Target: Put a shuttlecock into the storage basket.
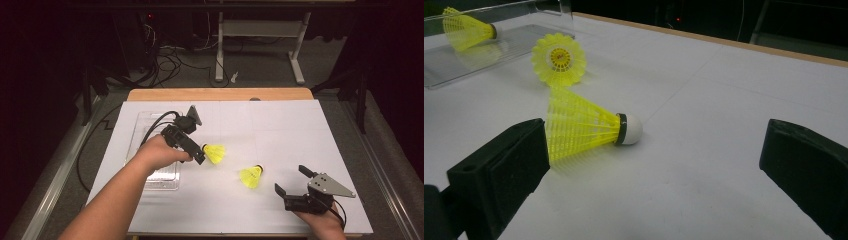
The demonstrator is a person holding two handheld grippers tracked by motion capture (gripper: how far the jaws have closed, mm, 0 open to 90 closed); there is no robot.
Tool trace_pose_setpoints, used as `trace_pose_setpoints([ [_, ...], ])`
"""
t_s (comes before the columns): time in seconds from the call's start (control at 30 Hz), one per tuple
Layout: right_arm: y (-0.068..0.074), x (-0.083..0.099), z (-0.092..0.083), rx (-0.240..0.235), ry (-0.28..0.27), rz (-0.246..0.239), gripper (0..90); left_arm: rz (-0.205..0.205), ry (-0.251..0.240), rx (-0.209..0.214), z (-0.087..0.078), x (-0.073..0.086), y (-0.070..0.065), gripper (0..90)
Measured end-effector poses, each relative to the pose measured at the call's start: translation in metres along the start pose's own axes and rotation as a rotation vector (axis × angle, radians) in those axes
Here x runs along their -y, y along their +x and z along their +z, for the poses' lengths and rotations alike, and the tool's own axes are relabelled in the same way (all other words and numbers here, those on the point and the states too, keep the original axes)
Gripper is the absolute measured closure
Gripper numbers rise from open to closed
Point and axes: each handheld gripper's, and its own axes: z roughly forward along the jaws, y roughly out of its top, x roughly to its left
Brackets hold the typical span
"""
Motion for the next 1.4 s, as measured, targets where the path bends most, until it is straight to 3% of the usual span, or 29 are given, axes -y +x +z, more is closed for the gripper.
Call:
trace_pose_setpoints([
  [0.57,0.0,0.0,-0.001,-0.001,-0.005,0.001,0.2,0.005,0.024,-0.007,0.016,-0.024,-0.012,0.7],
  [0.77,0.0,0.0,0.0,-0.006,-0.004,-0.001,0.2,-0.022,0.017,-0.005,0.017,-0.032,-0.007,0.8],
  [1.13,0.0,0.0,-0.004,0.001,-0.012,0.002,0.2,-0.023,0.031,-0.01,0.027,-0.044,-0.012,1.1],
  [1.4,0.0,0.0,-0.003,0.0,-0.009,0.003,0.2,-0.035,0.011,0.001,0.033,-0.051,-0.007,7.4],
])
